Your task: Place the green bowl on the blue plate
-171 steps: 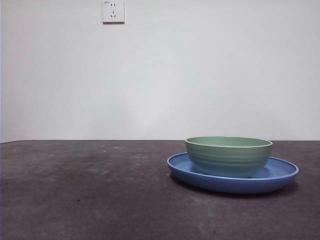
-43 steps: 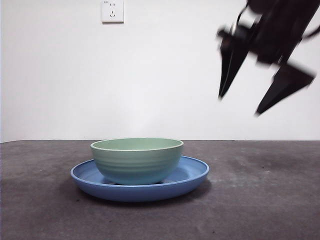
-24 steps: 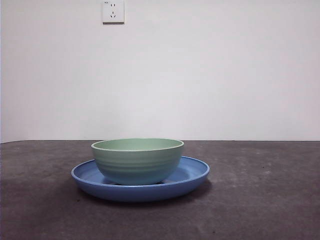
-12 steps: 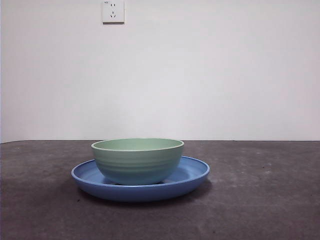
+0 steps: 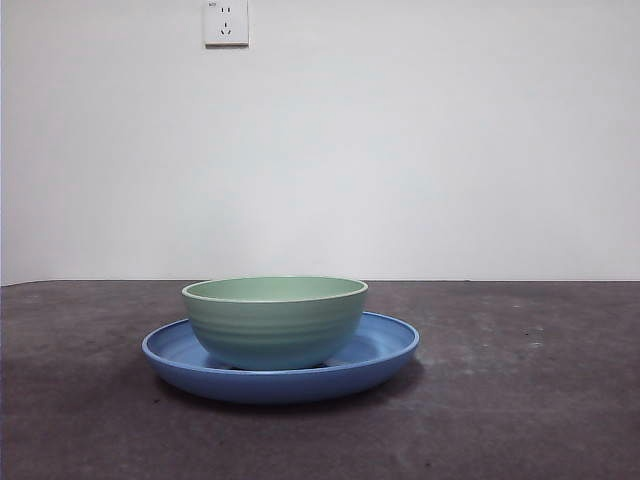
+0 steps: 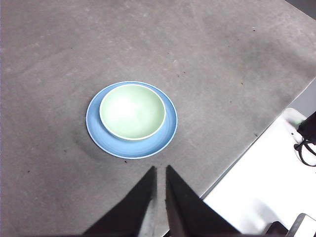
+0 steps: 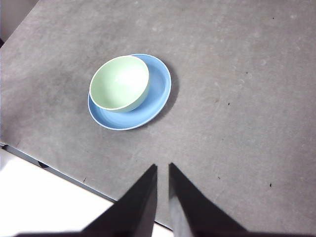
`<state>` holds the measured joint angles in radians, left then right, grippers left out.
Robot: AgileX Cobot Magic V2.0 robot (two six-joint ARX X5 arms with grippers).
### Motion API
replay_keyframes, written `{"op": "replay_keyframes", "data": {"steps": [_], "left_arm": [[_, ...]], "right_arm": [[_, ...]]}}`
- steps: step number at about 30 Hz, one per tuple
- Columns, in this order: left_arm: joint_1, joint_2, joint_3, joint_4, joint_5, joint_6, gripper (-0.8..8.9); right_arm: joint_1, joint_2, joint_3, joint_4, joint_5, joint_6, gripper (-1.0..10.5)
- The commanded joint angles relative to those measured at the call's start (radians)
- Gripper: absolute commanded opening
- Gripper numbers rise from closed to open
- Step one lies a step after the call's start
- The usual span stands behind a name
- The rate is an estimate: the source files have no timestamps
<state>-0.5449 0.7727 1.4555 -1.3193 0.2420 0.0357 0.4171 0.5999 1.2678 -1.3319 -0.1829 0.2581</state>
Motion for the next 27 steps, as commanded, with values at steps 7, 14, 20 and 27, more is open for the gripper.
{"op": "replay_keyframes", "data": {"steps": [7, 14, 20, 27], "left_arm": [[0.315, -0.060, -0.238, 0.248, 0.006, 0.000, 0.28], [0.523, -0.331, -0.807, 0.900, 0.005, -0.004, 0.28], [0.576, -0.536, -1.157, 1.160, -0.105, -0.075, 0.28], [0.576, -0.677, -1.330, 1.178, -0.174, -0.127, 0.28]], "right_arm": [[0.004, 0.005, 0.017, 0.000, 0.000, -0.011, 0.3], [0.004, 0.005, 0.017, 0.001, 0.000, -0.011, 0.3], [0.004, 0.005, 0.017, 0.000, 0.000, -0.011, 0.3], [0.004, 0.005, 0.017, 0.001, 0.000, -0.011, 0.3]]}}
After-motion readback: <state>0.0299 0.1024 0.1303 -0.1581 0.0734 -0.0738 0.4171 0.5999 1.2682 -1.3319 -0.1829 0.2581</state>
